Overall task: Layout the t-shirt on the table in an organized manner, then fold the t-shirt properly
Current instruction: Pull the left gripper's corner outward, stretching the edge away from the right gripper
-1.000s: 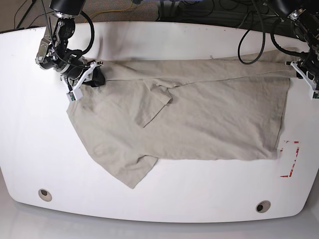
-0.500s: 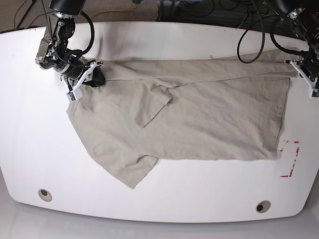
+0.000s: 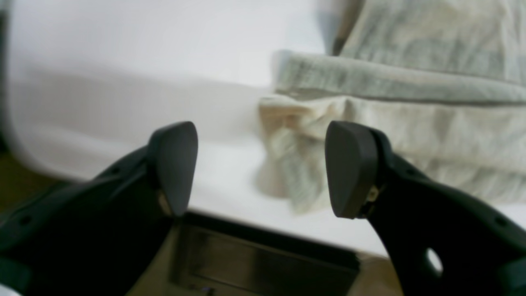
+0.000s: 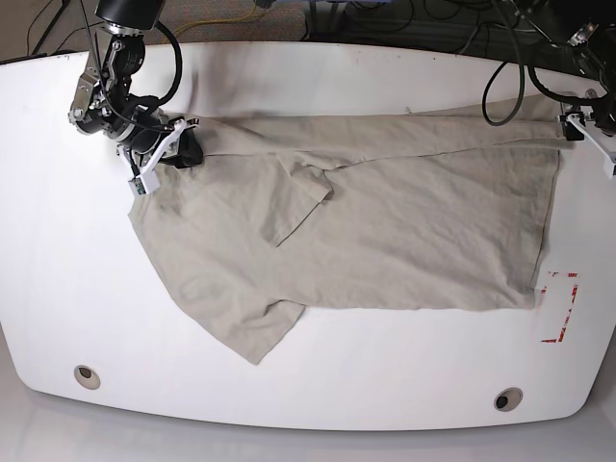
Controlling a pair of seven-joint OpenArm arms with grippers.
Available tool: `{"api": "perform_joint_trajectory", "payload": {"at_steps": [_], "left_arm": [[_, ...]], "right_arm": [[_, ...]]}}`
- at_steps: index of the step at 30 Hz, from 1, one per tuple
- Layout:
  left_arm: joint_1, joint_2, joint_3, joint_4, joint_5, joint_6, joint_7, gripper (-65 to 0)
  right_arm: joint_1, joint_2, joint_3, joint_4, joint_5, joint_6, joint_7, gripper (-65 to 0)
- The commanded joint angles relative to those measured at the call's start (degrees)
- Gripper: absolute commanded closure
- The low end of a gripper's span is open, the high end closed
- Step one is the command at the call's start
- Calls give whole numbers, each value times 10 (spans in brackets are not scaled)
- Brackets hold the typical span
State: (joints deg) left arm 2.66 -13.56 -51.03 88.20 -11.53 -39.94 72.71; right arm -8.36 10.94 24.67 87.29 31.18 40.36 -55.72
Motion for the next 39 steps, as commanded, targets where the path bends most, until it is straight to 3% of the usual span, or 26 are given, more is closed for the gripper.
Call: {"api": "perform_joint_trajectory", "payload": {"at_steps": [1, 9, 20, 24, 33, 36, 39], "left_arm": [[-15, -11, -14, -26, -22, -1, -8, -425], [-24, -30, -24, -100, -68, -1, -10, -417], [-23, -31, -24, -104, -85, -1, -8, -399], [-23, -33, -24, -104, -85, -1, -8, -326], [-22, -44, -24, -104, -83, -1, -8, -43], [-22, -45, -24, -104, -83, -1, -8, 0], [-22, -45, -24, -102, -83, -1, -8, 0]], "right_arm": [[1, 5, 2, 2, -17, -4, -16, -105], [-1, 5, 2, 2, -17, -4, -16, -105], [-2, 5, 2, 2, -17, -4, -16, -105], [-2, 5, 2, 2, -17, -4, -16, -105], [-1, 5, 2, 2, -17, -4, -16, -105], [-1, 5, 2, 2, -17, -4, -16, -105], [0, 5, 0, 1, -17, -4, -16, -105]]}}
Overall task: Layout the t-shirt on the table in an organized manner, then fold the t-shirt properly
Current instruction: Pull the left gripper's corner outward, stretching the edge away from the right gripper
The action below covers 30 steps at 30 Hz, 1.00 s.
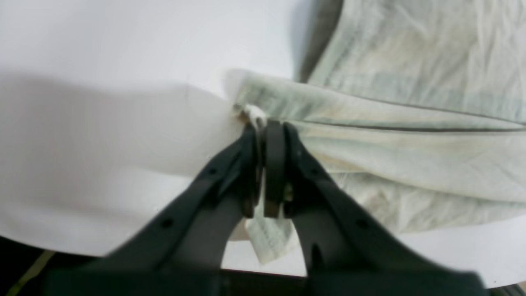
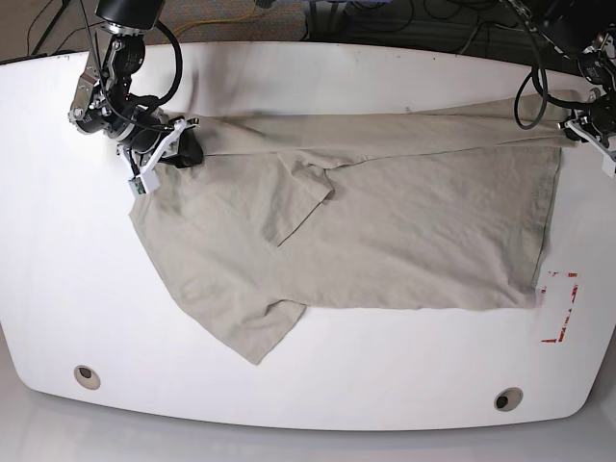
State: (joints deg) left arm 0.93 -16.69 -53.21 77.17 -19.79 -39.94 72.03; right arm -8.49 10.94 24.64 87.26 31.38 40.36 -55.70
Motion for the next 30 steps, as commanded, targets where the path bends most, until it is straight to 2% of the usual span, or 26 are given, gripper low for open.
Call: {"api": "perform_joint_trajectory", "payload": {"at_steps": [1, 5, 18, 30], "left_arm": [[-4, -14, -2, 11, 0, -1, -1, 0], [3, -13, -2, 43, 0, -1, 0, 0], [19, -9, -2, 189, -3, -1, 51, 0], [19, -9, 23, 234, -3, -1, 51, 0]], "right_arm": [[1, 5, 0, 2, -19, -4, -17, -105], [2, 5, 0, 2, -19, -4, -17, -105], [1, 5, 0, 2, -19, -4, -17, -105], [2, 4, 0, 2, -19, -4, -17, -105]]}}
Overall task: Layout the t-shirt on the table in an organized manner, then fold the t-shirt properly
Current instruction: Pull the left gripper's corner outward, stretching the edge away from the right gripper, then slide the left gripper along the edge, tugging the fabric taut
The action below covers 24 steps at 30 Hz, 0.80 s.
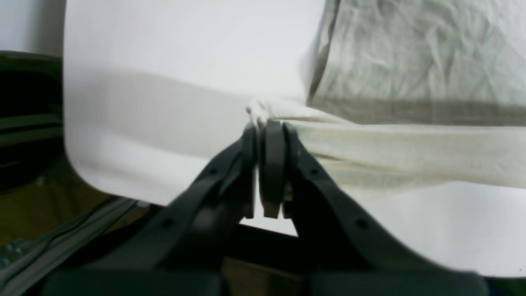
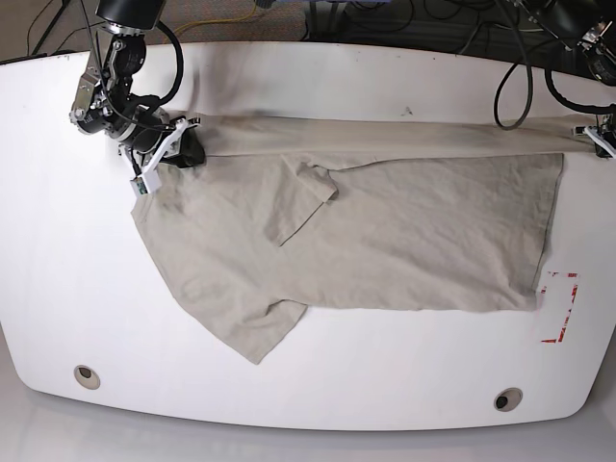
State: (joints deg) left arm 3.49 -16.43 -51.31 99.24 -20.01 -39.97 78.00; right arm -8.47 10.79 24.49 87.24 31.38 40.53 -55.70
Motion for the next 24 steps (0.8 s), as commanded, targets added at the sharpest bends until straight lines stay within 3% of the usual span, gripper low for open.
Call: {"api": "perform_joint_trajectory", "payload": {"at_steps": [1, 24], "left_arm": [[-6, -12, 7, 14, -1, 0, -9, 0], [-79, -13, 73, 9, 3, 0, -10, 0]], "right_arm": [[2, 6, 2, 2, -19, -5, -17, -105], [-1, 6, 3, 2, -19, -5, -17, -105]]}}
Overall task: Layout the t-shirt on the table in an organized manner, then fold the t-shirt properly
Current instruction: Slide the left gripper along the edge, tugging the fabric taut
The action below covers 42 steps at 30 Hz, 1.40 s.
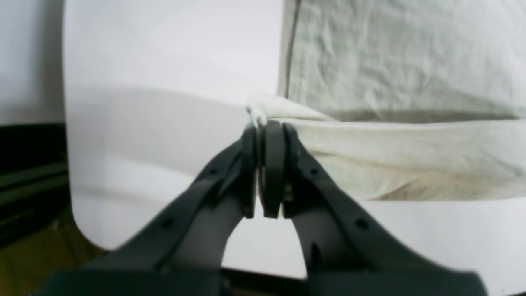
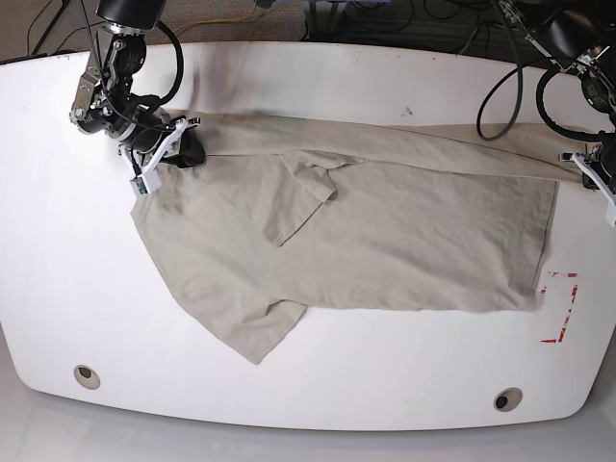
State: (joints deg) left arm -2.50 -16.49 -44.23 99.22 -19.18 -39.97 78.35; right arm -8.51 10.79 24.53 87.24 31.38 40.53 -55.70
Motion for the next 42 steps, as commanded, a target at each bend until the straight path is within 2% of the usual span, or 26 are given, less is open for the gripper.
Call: {"api": "perform_joint_trajectory", "payload": {"at_steps": [1, 18, 26, 32, 42], "left_arm": [[-21, -12, 5, 9, -6, 0, -14, 0], [-23, -17, 9, 8, -6, 0, -15, 0], [-28, -44, 8, -40, -6, 0, -17, 0], [-40, -51, 8, -71, -6, 0, -51, 0], [-67, -83, 30, -115, -6, 0, -60, 0]], "right_arm": [[-1, 6, 4, 2, -19, -5, -17, -105], [-1, 6, 4, 2, -17, -5, -17, -105], [-1, 3, 4, 2, -17, -5, -17, -105], [-1, 3, 4, 2, -17, -5, -17, -105], [-1, 3, 4, 2, -17, -5, -17, -103]]}}
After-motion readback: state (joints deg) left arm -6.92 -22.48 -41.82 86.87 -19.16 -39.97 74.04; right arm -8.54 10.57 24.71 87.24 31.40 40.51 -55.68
